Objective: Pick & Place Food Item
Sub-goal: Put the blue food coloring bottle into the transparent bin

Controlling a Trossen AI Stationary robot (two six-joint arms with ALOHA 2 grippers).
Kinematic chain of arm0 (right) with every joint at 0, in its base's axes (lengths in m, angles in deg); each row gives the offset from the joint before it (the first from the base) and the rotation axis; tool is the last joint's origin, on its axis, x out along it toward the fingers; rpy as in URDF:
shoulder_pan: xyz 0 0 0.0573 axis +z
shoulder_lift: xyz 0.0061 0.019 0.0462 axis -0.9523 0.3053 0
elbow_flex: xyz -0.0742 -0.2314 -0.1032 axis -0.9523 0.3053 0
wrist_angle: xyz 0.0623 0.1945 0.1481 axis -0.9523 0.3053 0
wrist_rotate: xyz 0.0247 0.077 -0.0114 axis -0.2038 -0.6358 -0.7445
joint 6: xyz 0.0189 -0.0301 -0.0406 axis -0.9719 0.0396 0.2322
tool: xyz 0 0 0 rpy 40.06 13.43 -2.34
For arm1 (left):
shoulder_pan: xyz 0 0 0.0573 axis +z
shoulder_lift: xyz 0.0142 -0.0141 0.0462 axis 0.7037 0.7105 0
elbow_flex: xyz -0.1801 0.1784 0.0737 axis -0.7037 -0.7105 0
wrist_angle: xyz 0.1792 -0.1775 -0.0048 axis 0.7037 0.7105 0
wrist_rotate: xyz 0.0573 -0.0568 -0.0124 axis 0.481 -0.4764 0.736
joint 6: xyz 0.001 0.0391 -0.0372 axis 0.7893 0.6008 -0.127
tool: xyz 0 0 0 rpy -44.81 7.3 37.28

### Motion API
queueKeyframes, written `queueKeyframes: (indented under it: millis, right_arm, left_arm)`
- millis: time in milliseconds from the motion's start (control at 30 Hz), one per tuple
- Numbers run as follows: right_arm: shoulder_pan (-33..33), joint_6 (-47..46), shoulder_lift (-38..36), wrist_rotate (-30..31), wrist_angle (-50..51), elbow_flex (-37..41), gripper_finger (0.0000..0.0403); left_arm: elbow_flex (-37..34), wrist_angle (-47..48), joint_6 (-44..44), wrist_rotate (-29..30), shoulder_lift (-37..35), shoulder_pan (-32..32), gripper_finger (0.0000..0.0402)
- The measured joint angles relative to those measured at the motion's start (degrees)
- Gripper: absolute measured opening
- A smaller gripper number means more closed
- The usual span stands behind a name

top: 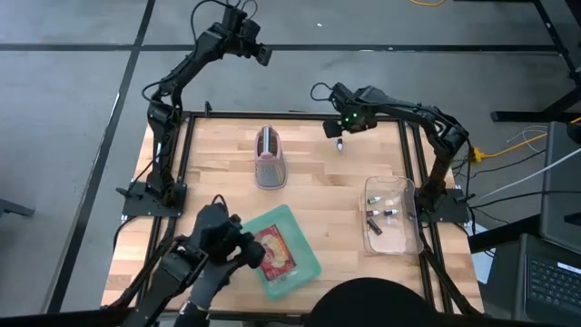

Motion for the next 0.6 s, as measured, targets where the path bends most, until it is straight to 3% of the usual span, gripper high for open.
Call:
queueKeyframes:
  millis: [600]
  right_arm:
    - [0.39, -9.45, 9.84, -1.75, -3.22, 0.0, 0.0211]
  left_arm:
    - [0.0, 2.28, 3.88, 0.45, 1.2, 0.76, 0.0141]
